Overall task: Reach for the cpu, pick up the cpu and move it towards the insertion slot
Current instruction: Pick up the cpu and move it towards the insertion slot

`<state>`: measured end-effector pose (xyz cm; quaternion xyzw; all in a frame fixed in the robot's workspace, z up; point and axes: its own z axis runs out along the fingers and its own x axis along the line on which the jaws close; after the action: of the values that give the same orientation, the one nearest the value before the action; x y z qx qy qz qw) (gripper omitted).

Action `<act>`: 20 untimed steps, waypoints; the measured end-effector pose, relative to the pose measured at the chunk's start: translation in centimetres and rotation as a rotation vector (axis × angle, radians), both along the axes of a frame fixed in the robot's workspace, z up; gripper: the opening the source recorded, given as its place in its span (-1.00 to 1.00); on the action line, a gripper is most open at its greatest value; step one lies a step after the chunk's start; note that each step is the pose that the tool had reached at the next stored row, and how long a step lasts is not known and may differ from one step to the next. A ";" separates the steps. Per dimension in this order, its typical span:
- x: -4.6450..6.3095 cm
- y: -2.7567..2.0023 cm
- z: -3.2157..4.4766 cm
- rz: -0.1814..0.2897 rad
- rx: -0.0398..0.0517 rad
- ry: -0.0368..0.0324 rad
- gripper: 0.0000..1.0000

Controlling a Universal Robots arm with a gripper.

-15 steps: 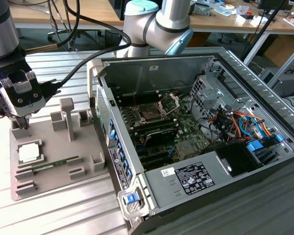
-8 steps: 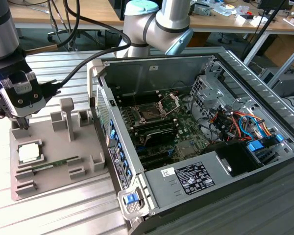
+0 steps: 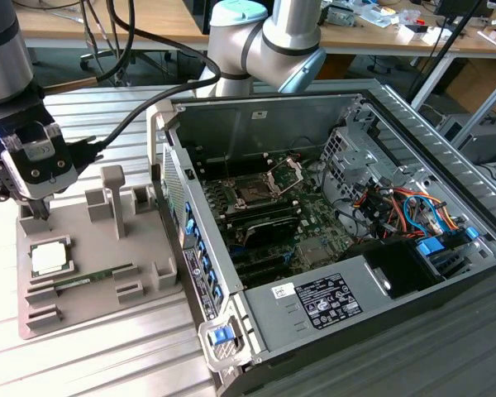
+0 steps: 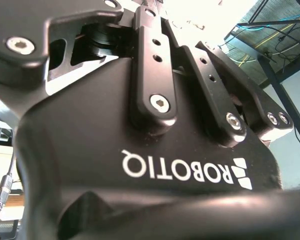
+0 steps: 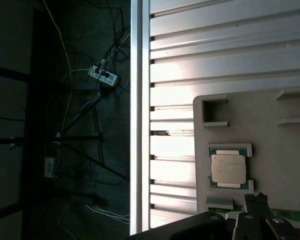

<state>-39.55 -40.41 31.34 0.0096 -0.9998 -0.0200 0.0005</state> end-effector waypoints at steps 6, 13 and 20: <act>0.0 0.00 -0.10 0.000 0.0000 -0.0001 -0.79; 0.0 0.00 -0.28 0.000 0.0000 -0.0001 -0.79; 0.0 0.00 -0.46 0.000 0.0000 -0.0001 -0.79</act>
<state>-39.55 -40.41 30.89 0.0095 -0.9998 -0.0199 0.0004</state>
